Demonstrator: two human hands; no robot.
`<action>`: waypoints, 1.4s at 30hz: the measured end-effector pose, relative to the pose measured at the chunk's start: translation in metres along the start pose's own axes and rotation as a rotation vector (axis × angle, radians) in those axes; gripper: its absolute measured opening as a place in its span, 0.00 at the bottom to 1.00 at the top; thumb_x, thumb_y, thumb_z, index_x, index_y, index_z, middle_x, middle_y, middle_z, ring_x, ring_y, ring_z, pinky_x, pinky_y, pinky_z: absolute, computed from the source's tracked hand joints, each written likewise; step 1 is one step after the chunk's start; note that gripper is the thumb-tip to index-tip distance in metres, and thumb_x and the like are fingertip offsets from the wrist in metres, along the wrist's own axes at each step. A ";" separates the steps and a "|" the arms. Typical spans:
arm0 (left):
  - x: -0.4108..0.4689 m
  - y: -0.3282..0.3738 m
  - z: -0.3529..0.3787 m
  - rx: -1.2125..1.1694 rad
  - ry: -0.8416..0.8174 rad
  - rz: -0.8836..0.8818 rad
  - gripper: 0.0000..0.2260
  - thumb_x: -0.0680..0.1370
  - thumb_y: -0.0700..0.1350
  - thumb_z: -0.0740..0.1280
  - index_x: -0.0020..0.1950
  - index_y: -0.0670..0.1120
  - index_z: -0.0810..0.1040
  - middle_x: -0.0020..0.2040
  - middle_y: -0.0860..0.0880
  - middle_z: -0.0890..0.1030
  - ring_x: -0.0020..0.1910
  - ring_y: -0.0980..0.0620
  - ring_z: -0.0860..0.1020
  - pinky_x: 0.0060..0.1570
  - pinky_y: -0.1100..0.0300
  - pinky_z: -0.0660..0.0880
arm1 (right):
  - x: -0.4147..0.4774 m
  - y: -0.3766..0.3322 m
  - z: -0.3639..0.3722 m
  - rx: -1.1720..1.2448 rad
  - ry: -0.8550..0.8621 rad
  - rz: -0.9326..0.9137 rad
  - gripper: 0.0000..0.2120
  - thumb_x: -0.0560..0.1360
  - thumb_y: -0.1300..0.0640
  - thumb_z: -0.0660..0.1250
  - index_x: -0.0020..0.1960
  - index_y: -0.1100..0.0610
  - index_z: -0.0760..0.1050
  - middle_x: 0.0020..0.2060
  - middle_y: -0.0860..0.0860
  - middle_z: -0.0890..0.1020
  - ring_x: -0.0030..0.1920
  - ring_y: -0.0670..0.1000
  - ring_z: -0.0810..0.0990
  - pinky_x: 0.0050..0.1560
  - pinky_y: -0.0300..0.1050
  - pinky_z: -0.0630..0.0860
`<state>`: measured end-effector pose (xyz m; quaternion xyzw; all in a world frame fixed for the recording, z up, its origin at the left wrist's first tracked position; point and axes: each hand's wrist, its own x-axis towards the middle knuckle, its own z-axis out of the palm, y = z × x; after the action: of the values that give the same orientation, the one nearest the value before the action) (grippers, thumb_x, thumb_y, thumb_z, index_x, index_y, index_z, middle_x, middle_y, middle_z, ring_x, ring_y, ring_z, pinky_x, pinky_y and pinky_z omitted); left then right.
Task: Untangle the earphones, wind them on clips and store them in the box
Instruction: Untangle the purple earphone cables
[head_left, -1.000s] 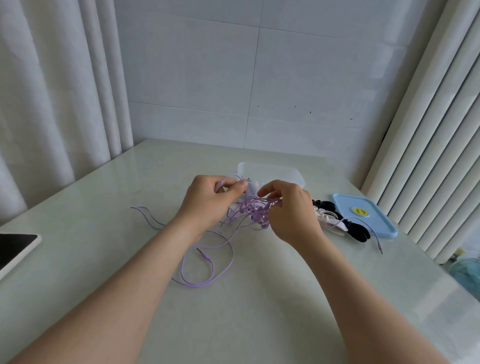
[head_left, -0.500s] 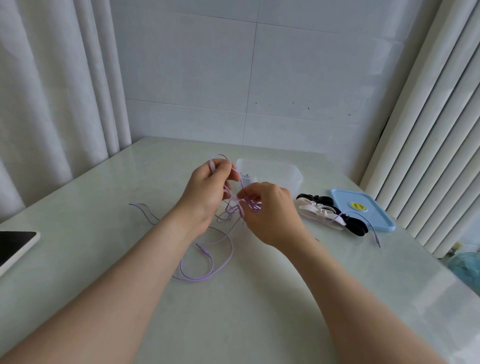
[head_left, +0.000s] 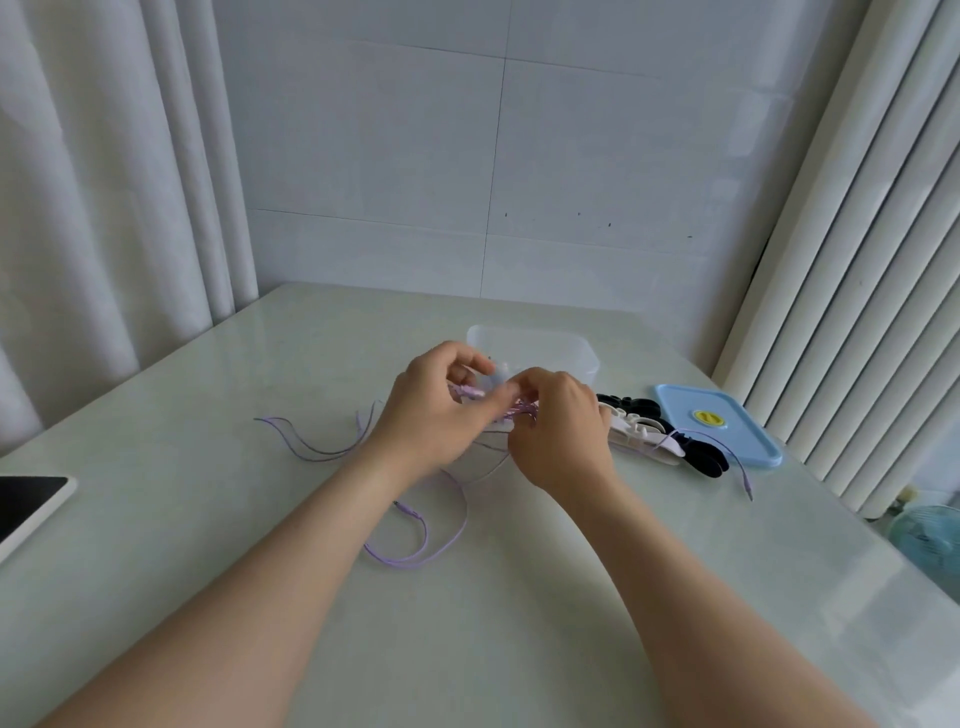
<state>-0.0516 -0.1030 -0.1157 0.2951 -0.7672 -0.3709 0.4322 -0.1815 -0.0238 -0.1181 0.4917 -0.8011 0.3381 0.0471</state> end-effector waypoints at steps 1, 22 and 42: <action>-0.002 -0.001 -0.001 0.112 -0.026 0.068 0.09 0.72 0.50 0.80 0.47 0.53 0.84 0.40 0.55 0.82 0.36 0.61 0.77 0.38 0.67 0.72 | 0.000 0.000 -0.001 0.033 0.017 -0.005 0.19 0.70 0.63 0.66 0.57 0.45 0.81 0.52 0.48 0.82 0.57 0.56 0.79 0.60 0.52 0.71; 0.013 0.011 -0.021 -1.020 0.254 -0.329 0.08 0.90 0.45 0.53 0.52 0.46 0.65 0.45 0.43 0.87 0.44 0.44 0.87 0.54 0.49 0.82 | -0.004 -0.002 -0.004 0.085 -0.022 -0.062 0.11 0.71 0.59 0.69 0.48 0.46 0.85 0.38 0.42 0.81 0.47 0.53 0.80 0.58 0.53 0.76; 0.004 -0.007 -0.013 0.220 0.132 0.205 0.03 0.78 0.45 0.74 0.46 0.51 0.82 0.41 0.55 0.79 0.35 0.62 0.74 0.37 0.67 0.66 | 0.003 -0.002 0.003 0.172 0.148 -0.113 0.03 0.77 0.52 0.71 0.45 0.45 0.81 0.43 0.46 0.81 0.49 0.53 0.79 0.55 0.53 0.76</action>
<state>-0.0410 -0.1144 -0.1147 0.2848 -0.7990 -0.2185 0.4824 -0.1803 -0.0286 -0.1186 0.5122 -0.7343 0.4378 0.0826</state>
